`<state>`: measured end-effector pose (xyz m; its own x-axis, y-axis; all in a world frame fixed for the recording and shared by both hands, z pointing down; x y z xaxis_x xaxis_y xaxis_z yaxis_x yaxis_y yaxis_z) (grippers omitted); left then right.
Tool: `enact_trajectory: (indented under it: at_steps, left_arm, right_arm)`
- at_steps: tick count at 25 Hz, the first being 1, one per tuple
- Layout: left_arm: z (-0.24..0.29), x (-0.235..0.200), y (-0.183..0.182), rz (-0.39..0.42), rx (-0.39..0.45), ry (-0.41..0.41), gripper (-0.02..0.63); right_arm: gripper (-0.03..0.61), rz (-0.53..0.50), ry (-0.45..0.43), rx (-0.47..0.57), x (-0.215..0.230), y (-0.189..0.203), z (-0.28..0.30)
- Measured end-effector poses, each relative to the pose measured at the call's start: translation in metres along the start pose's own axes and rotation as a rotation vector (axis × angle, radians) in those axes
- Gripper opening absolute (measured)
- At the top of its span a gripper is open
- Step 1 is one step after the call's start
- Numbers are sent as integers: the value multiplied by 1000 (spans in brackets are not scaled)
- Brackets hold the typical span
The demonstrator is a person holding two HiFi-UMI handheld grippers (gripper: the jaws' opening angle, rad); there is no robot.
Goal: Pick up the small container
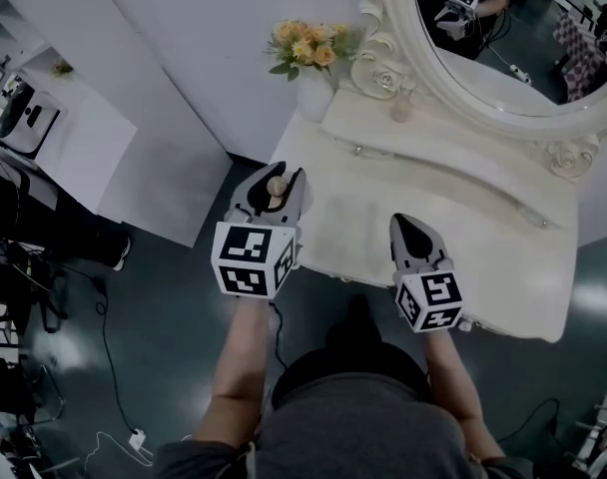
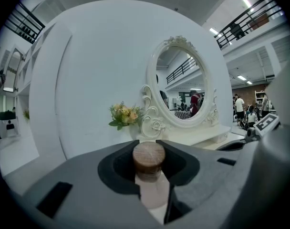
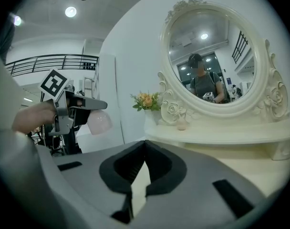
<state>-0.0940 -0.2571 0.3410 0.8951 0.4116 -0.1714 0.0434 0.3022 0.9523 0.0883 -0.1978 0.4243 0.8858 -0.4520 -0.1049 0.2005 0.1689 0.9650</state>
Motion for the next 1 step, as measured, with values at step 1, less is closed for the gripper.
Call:
enact_trajectory:
  at_steps: [1]
  left_arm:
    - [2, 0, 1, -1, -3, 0, 109]
  right_arm:
    - [2, 0, 0, 0, 1, 0, 1]
Point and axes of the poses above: the fingertips, and each gripper's own axes: z forward along the fingers, x to its right, y out of its underside, the point moved 2 cm from there along -z, backward along the fingers, and after that the axes turned 13 degrees about -z, right-handed, at the moved point
